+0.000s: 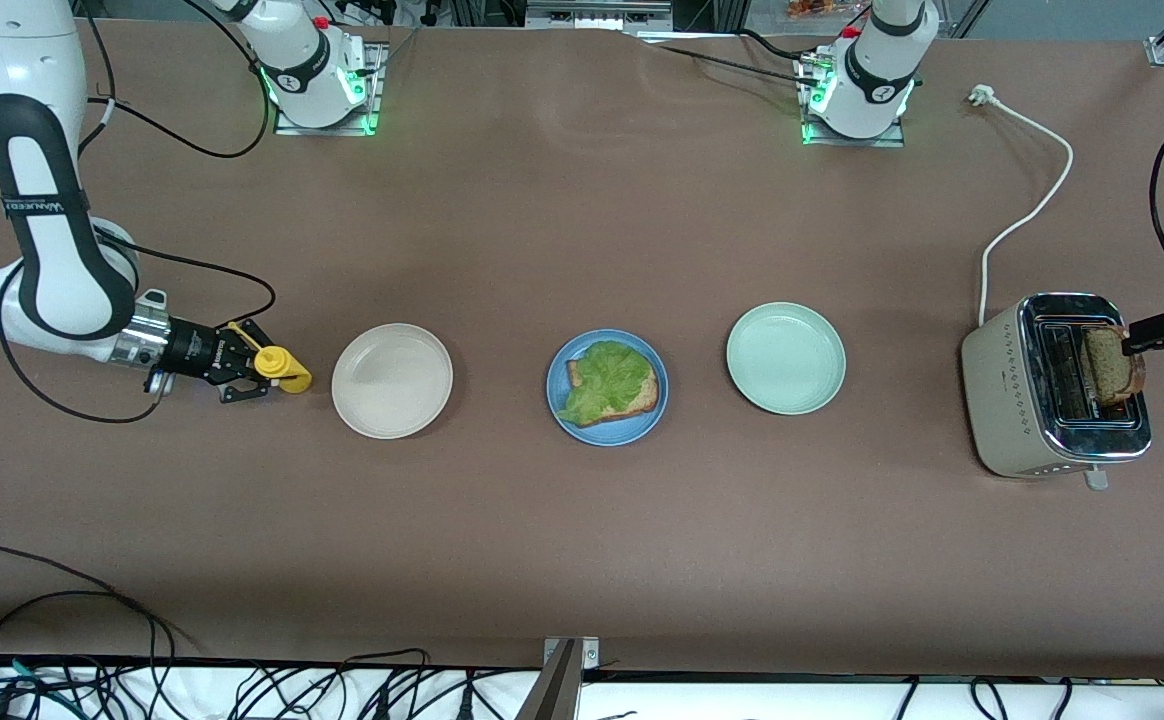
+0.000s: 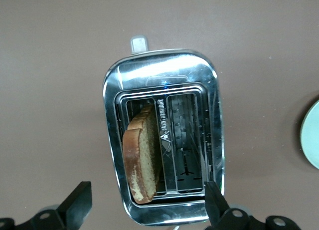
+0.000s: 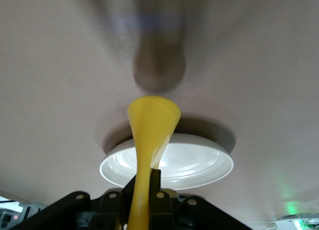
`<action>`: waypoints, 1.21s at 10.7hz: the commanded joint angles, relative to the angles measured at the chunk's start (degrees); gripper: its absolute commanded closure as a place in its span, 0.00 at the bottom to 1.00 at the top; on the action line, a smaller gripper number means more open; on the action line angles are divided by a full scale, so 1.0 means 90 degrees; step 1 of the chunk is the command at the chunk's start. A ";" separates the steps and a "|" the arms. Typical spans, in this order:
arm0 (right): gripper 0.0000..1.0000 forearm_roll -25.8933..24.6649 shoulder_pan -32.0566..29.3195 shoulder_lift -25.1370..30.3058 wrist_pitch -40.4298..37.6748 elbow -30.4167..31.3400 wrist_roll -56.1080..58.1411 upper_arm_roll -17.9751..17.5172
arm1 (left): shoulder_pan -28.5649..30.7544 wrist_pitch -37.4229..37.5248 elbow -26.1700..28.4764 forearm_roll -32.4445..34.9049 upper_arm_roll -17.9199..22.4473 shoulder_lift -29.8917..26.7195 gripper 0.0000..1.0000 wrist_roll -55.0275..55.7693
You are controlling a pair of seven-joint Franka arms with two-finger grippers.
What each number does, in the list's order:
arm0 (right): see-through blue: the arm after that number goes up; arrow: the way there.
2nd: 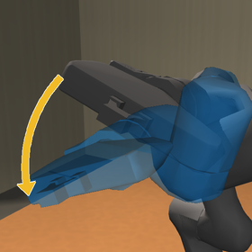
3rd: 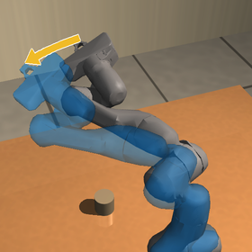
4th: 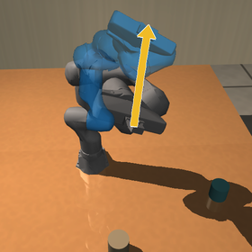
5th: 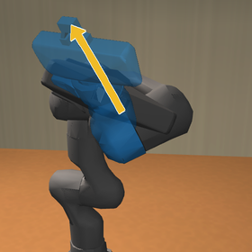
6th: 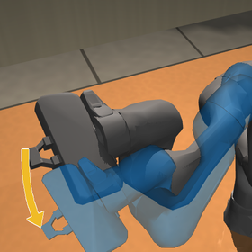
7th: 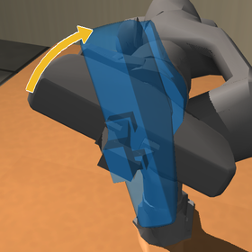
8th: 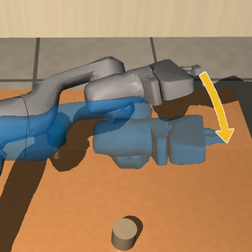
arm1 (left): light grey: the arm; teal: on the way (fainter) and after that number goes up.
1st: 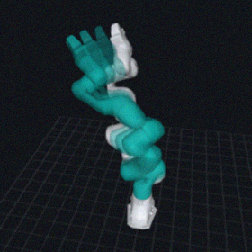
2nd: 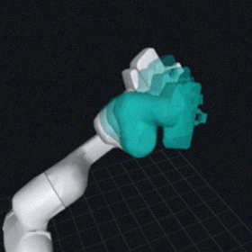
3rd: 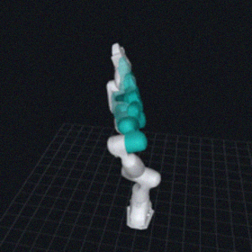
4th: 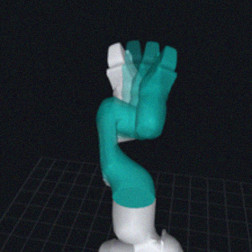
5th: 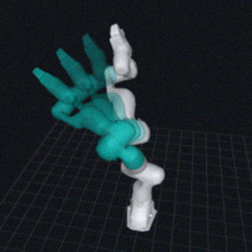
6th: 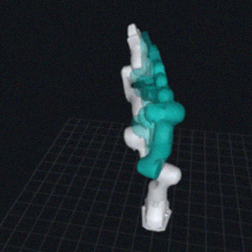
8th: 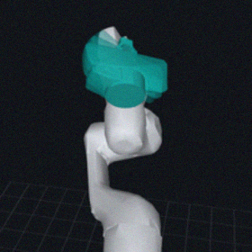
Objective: Make sandwich in blue plate with both arms
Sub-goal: 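Lower the bottle beside the white plate while the left gripper descends to the toaster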
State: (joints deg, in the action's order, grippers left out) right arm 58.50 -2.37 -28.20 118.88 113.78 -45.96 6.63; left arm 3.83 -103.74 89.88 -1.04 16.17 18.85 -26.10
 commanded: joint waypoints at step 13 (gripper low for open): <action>0.93 0.0834 -0.0322 -0.0373 0.0199 0.0072 0.0731 -0.0083 | 0.0384 -0.0397 0.0013 -0.0666 0.0049 0.0719 0.04 -0.0430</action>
State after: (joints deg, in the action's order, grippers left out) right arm 64.67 -4.33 -31.29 119.73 113.86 -41.42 6.60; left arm 7.06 -106.90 90.04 -4.64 16.34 24.84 -29.66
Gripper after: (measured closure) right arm 0.925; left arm 0.031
